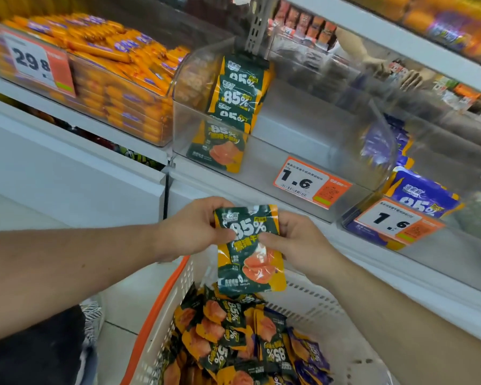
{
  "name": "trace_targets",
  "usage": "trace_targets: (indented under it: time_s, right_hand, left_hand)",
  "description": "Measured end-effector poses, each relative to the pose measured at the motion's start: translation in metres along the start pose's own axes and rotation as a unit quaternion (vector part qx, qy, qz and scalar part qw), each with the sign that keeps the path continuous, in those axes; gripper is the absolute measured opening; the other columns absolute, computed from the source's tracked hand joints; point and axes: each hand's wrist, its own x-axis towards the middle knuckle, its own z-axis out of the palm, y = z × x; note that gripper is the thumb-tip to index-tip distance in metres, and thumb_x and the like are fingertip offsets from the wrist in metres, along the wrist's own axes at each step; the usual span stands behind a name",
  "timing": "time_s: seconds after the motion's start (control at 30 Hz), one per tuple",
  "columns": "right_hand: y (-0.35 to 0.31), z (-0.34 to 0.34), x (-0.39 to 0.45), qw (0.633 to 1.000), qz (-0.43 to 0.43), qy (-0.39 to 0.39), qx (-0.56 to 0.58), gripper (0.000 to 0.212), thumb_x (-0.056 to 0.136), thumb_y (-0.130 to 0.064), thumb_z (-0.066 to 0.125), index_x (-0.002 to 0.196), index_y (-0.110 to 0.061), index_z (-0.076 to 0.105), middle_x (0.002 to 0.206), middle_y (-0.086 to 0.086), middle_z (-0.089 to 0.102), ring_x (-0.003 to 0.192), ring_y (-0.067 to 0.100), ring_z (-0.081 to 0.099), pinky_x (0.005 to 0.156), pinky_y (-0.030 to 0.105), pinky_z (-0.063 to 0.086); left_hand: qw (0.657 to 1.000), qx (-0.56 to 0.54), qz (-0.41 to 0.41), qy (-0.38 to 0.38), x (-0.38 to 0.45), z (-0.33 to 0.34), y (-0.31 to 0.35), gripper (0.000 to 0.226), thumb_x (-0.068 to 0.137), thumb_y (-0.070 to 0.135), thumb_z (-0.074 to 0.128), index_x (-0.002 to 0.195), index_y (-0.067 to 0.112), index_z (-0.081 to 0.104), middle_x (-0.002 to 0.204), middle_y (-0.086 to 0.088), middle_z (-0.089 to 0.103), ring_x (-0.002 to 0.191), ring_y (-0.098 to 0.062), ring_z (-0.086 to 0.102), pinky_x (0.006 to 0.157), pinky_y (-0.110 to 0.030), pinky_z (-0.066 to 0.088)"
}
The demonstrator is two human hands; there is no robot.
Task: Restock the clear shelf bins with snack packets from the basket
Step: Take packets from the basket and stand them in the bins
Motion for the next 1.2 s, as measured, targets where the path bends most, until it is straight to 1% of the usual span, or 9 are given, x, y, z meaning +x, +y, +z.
trace_targets:
  time_s: [0.1, 0.2, 0.37, 0.43, 0.53, 0.63, 0.97, 1.07, 1.2]
  right_hand:
    - [-0.026, -0.001, -0.002, 0.989, -0.099, 0.055, -0.1, 0.012, 0.088, -0.009, 0.067, 0.092, -0.02, 0.07, 0.09, 0.005, 0.075, 0.088, 0.025, 0.072, 0.082, 0.053, 0.056]
    - [-0.065, -0.007, -0.007, 0.952, -0.2, 0.146, -0.178, 0.005, 0.083, -0.031, 0.067, 0.087, -0.029, 0.065, 0.077, -0.001, 0.072, 0.074, 0.019, 0.071, 0.071, 0.044, 0.058]
    - [-0.132, -0.021, 0.023, 0.934, -0.241, 0.261, -0.026, 0.008, 0.089, 0.0, 0.064, 0.086, -0.007, 0.063, 0.063, 0.0, 0.072, 0.057, 0.009, 0.068, 0.059, 0.025, 0.053]
    - [-0.146, -0.028, 0.051, 0.93, -0.204, 0.304, 0.004, 0.016, 0.088, -0.002, 0.067, 0.075, -0.01, 0.061, 0.056, -0.005, 0.064, 0.054, 0.01, 0.058, 0.058, 0.025, 0.046]
    - [-0.153, -0.034, 0.094, 0.944, -0.096, 0.312, 0.049, 0.029, 0.087, -0.01, 0.07, 0.066, -0.017, 0.051, 0.068, 0.004, 0.054, 0.062, 0.015, 0.048, 0.056, 0.027, 0.039]
    - [-0.152, -0.035, 0.123, 0.963, 0.007, 0.27, -0.002, 0.025, 0.09, -0.016, 0.068, 0.073, -0.019, 0.049, 0.07, 0.0, 0.051, 0.054, 0.012, 0.044, 0.041, 0.018, 0.038]
    - [-0.139, -0.007, 0.16, 0.974, 0.209, 0.055, -0.071, 0.012, 0.1, -0.003, 0.049, 0.09, -0.007, 0.054, 0.061, 0.008, 0.057, 0.028, 0.007, 0.05, 0.034, 0.019, 0.044]
    - [-0.147, -0.006, 0.152, 0.965, 0.181, 0.058, -0.182, 0.02, 0.097, -0.001, 0.049, 0.078, -0.004, 0.054, 0.05, 0.009, 0.058, 0.035, 0.014, 0.053, 0.039, 0.019, 0.046]
    - [-0.155, -0.008, 0.133, 0.895, -0.026, 0.25, -0.368, 0.008, 0.084, -0.008, 0.054, 0.086, -0.009, 0.061, 0.085, 0.008, 0.063, 0.065, 0.022, 0.056, 0.054, 0.02, 0.046]
  left_hand:
    - [0.993, -0.055, 0.057, 0.091, -0.001, -0.008, 0.016, 0.011, 0.088, 0.02, 0.068, 0.095, 0.013, 0.063, 0.073, 0.001, 0.069, 0.057, -0.005, 0.059, 0.054, -0.017, 0.042]
    - [0.973, -0.088, 0.13, 0.169, 0.004, -0.014, 0.027, 0.03, 0.086, 0.039, 0.047, 0.087, 0.012, 0.059, 0.068, -0.004, 0.065, 0.055, -0.013, 0.056, 0.053, -0.019, 0.04]
    - [0.97, -0.065, 0.146, 0.183, 0.007, -0.005, 0.019, 0.004, 0.099, 0.024, 0.05, 0.1, 0.026, 0.053, 0.089, -0.01, 0.064, 0.066, -0.01, 0.056, 0.057, -0.011, 0.041]
    - [0.974, -0.063, 0.142, 0.163, 0.009, 0.0, 0.015, 0.018, 0.089, 0.038, 0.058, 0.105, 0.034, 0.05, 0.097, -0.01, 0.062, 0.075, -0.019, 0.058, 0.068, -0.022, 0.05]
    - [0.978, -0.043, 0.139, 0.148, 0.011, 0.002, 0.014, 0.042, 0.07, 0.059, 0.05, 0.107, 0.041, 0.047, 0.097, -0.002, 0.061, 0.088, -0.028, 0.059, 0.084, -0.045, 0.052]
    - [0.982, -0.023, 0.127, 0.141, 0.013, 0.004, 0.011, 0.035, 0.073, 0.058, 0.05, 0.106, 0.045, 0.045, 0.099, -0.007, 0.061, 0.087, -0.031, 0.06, 0.084, -0.052, 0.049]
    - [0.987, 0.026, 0.1, 0.126, 0.018, 0.006, -0.001, 0.019, 0.098, 0.029, 0.05, 0.105, 0.045, 0.045, 0.096, 0.015, 0.059, 0.083, -0.02, 0.062, 0.083, -0.042, 0.053]
    - [0.987, 0.05, 0.1, 0.112, 0.018, 0.007, -0.002, 0.019, 0.098, 0.028, 0.051, 0.104, 0.045, 0.046, 0.096, 0.014, 0.059, 0.081, -0.017, 0.062, 0.082, -0.039, 0.053]
    - [0.985, 0.102, 0.103, 0.091, 0.017, 0.01, 0.0, 0.021, 0.098, 0.025, 0.051, 0.113, 0.037, 0.045, 0.095, 0.015, 0.058, 0.075, -0.008, 0.058, 0.073, -0.027, 0.051]
